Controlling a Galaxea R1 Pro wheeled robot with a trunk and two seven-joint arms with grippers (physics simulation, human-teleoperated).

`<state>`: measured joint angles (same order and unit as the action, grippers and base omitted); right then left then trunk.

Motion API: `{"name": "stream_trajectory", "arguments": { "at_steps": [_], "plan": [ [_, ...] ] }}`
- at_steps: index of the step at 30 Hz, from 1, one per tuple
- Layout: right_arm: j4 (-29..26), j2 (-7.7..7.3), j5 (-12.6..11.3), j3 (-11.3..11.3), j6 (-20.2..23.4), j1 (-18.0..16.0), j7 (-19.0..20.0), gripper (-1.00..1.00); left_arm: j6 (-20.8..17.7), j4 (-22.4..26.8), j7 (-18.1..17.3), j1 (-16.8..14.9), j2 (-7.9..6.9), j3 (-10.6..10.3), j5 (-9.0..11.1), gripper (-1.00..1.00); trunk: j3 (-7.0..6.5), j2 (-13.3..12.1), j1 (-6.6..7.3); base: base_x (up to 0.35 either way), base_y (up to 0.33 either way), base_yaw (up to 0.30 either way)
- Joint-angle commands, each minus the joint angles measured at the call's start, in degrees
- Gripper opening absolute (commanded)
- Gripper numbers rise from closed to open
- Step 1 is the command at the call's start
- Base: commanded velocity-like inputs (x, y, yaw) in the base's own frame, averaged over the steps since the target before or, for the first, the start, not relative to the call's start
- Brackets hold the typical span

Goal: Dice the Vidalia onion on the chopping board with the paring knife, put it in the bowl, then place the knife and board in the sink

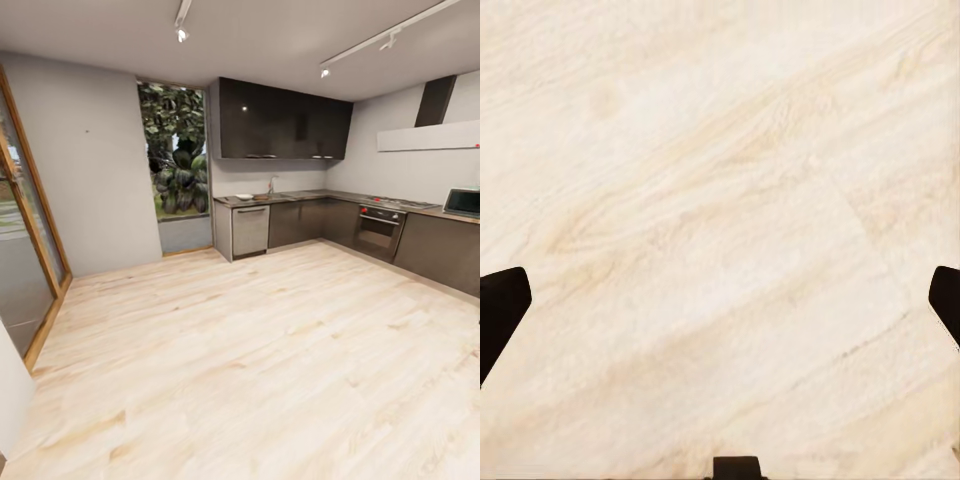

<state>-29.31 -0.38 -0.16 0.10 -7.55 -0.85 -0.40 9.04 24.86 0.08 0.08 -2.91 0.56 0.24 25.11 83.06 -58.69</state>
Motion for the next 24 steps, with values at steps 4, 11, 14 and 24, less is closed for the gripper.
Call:
{"name": "stream_trajectory", "arguments": {
  "at_steps": [4,11,14,24],
  "plan": [
    [0.04,0.08,0.01,0.12,-0.23,-0.03,-0.04,1.00,0.10,0.02,0.01,0.01,0.01,0.05,0.02,1.00,0.03,0.02,-0.03,0.324,-0.087,-0.017],
    [-0.03,0.12,0.15,0.24,-0.26,-0.03,-0.01,1.00,0.10,0.05,0.01,0.01,0.00,0.05,0.02,1.00,0.02,0.02,-0.03,0.324,-0.087,-0.002],
    [-0.03,0.12,0.17,0.25,-0.27,-0.03,0.00,1.00,0.10,0.03,0.01,0.01,-0.01,0.05,0.02,1.00,0.02,0.02,-0.03,0.324,-0.087,0.000],
    [-0.02,0.10,0.17,0.19,-0.27,-0.02,0.06,1.00,0.10,0.10,0.01,0.01,-0.03,0.05,0.02,1.00,0.02,0.02,-0.03,0.324,-0.097,0.000]
  ]
}}
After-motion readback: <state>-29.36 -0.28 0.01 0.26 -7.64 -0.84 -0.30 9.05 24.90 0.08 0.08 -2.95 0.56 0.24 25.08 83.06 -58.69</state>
